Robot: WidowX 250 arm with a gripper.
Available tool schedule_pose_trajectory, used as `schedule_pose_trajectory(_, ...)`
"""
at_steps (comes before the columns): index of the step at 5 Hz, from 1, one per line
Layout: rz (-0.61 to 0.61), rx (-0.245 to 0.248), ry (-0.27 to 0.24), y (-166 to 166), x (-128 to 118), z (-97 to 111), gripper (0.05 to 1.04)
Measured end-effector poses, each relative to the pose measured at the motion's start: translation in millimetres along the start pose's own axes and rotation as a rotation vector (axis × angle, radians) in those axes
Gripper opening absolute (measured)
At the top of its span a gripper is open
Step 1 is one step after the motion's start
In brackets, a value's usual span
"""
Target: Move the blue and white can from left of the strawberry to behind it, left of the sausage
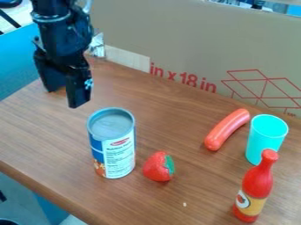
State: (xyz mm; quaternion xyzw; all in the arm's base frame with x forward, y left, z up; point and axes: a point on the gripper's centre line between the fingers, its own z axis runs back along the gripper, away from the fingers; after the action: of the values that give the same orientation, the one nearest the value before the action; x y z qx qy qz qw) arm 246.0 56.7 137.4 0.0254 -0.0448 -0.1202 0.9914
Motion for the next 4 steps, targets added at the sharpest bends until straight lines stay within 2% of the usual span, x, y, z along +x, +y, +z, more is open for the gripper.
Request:
schedule_pose_trajectory(1, -0.029, -0.036, 0.055, -12, 3, -13, 1.001)
schedule_pose_trajectory(2, -0.042, -0.084, 0.030, -24, 13, -12, 1.001)
schedule_pose_trajectory(3, -0.057, -0.103, 0.033, -33, 17, -15, 1.001)
schedule_pose_trajectory(4, -0.049, -0.077, 0.053, -34, 20, -23, 1.001)
